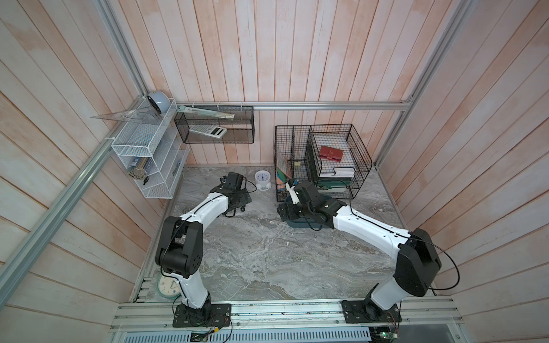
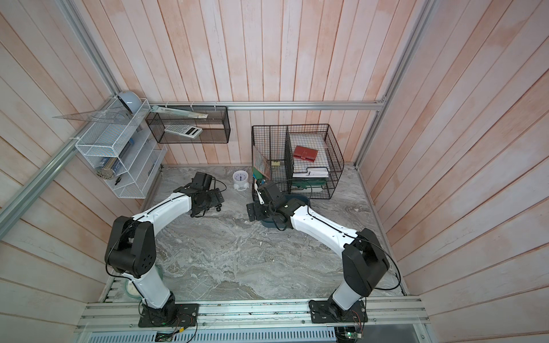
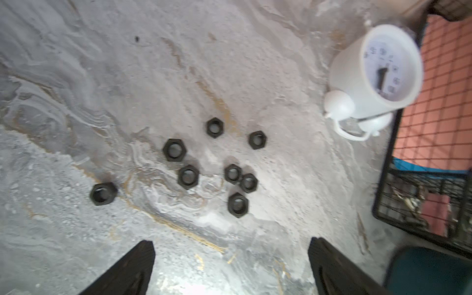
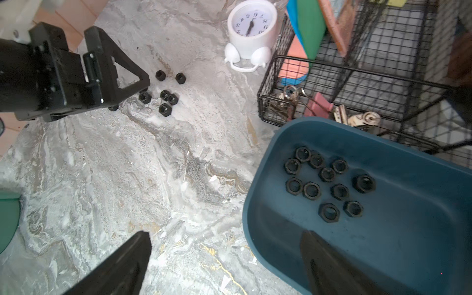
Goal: Put the nuts on the desktop into the storage box
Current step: Move the storage box to the center of the board.
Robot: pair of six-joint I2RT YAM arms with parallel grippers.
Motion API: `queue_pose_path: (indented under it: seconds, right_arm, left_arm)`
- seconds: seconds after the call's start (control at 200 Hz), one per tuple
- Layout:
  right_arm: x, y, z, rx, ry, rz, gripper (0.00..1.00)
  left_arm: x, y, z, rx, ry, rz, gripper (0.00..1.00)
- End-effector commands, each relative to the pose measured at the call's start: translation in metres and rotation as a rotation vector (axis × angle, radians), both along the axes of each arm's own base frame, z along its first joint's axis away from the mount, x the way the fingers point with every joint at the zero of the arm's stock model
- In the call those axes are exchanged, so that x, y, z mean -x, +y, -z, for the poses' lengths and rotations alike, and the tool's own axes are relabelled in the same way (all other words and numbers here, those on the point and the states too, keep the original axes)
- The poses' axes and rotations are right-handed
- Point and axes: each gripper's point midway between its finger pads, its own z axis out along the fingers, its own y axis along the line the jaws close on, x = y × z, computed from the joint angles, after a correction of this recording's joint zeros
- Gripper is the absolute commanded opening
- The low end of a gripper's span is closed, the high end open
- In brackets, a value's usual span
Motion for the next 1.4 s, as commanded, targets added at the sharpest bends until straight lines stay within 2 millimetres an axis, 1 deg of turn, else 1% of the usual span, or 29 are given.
queue_pose_path:
  seconds: [0.0, 0.16, 0.235, 0.33, 0.48, 0.555, 0.66, 0.795, 0.93, 1.11, 1.23, 1.395]
  right_arm:
    - [0.001, 0.016, -0.005, -0.011, 0.003, -0.070, 0.98]
    - [-0.003, 0.021, -0.002, -0.001, 0.003, -0.080, 0.98]
    - [-0.007, 0.017, 0.001, 0.025, -0.002, -0.060, 0.98]
    - [-0.013, 0.007, 0.021, 0.061, 0.069, -0.016, 0.98]
    - [-0.026, -0.002, 0.050, 0.096, 0.161, 0.060, 0.98]
    - [-0.032, -0.005, 0.064, 0.118, 0.198, 0.095, 0.98]
    - [-0.035, -0.003, 0.079, 0.132, 0.245, 0.105, 0.98]
    - [-0.033, 0.010, 0.094, 0.124, 0.302, 0.072, 0.98]
    - [-0.027, 0.025, 0.103, 0.129, 0.323, 0.041, 0.98]
    - [-0.010, 0.051, 0.105, 0.133, 0.323, -0.013, 0.98]
    - [0.000, 0.063, 0.107, 0.126, 0.328, -0.031, 0.98]
    - [0.020, 0.089, 0.106, 0.119, 0.325, -0.087, 0.98]
  left_arm:
    - [0.008, 0.026, -0.002, -0.016, 0.006, -0.061, 1.00]
    - [0.012, 0.056, 0.009, -0.031, 0.045, -0.118, 1.00]
    - [0.012, 0.066, 0.013, -0.024, 0.059, -0.135, 0.99]
    - [0.011, 0.073, 0.015, -0.012, 0.065, -0.138, 1.00]
    - [0.009, 0.081, 0.008, -0.007, 0.052, -0.139, 1.00]
    - [0.009, 0.082, 0.005, 0.003, 0.043, -0.134, 1.00]
    - [0.012, 0.084, 0.002, 0.003, 0.047, -0.132, 1.00]
    - [0.017, 0.089, -0.003, 0.000, 0.048, -0.132, 1.00]
    - [0.022, 0.096, -0.011, 0.001, 0.046, -0.141, 1.00]
    - [0.033, 0.105, -0.022, 0.003, 0.036, -0.155, 1.00]
    - [0.041, 0.111, -0.030, 0.000, 0.022, -0.164, 1.00]
    - [0.050, 0.117, -0.040, -0.010, 0.012, -0.189, 1.00]
